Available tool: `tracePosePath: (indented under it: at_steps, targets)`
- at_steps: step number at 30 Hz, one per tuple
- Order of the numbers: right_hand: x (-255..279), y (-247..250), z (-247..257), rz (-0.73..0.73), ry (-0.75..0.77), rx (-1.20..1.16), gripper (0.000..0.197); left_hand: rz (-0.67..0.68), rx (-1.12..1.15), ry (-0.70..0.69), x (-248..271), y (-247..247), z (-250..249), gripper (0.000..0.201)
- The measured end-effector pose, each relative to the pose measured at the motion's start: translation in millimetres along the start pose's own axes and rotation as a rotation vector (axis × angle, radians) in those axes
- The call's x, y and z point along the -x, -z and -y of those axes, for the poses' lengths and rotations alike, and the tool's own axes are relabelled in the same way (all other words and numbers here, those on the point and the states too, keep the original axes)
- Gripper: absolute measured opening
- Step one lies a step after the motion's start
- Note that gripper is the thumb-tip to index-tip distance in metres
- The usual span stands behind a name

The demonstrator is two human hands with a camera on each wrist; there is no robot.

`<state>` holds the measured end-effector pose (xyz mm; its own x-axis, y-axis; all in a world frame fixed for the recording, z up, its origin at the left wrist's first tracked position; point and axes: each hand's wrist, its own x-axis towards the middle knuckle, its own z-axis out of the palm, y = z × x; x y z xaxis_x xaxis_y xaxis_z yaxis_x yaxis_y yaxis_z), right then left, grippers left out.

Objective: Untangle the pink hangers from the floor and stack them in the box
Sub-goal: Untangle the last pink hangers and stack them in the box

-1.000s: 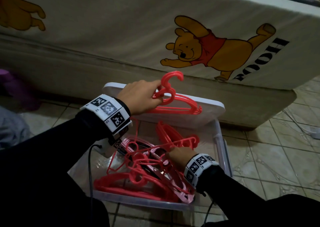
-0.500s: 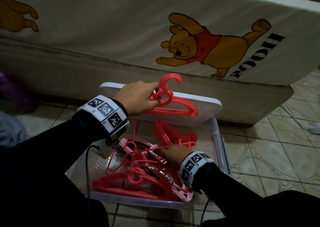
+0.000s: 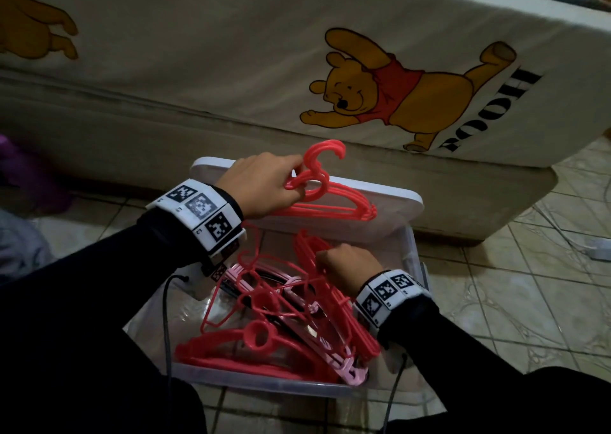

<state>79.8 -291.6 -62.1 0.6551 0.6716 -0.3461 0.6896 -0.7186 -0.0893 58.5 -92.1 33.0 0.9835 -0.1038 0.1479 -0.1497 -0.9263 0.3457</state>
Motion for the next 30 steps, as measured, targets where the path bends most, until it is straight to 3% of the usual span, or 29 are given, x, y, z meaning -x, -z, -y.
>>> tracePosePath:
  at_steps: [6,11,17,23,26,30]
  targets:
    - [1.4,-9.6,6.4,0.113,0.048,0.026,0.028,0.005,-0.011,-0.002,0.4,-0.2,0.6,0.021]
    - [0.9,-4.3,-7.7,-0.086,-0.053,-0.088,0.030,0.001,-0.018,0.002,-0.5,-0.5,2.7,0.020]
    - [-0.9,-28.0,-9.7,0.209,-0.141,-0.108,0.035,0.016,-0.025,-0.002,-0.6,-0.7,2.0,0.025]
    - [-4.9,-21.8,-5.1,0.103,-0.077,-0.304,0.023,0.009,-0.038,-0.002,-2.9,-0.9,2.1,0.023]
    - [-2.5,-12.4,0.0,0.099,-0.039,-0.556,0.013,0.011,-0.041,0.004,-3.5,-1.2,2.3,0.023]
    - [-3.2,11.1,3.3,-0.051,-0.025,-0.714,0.007,0.016,-0.049,0.009,-3.3,-0.4,2.1,0.024]
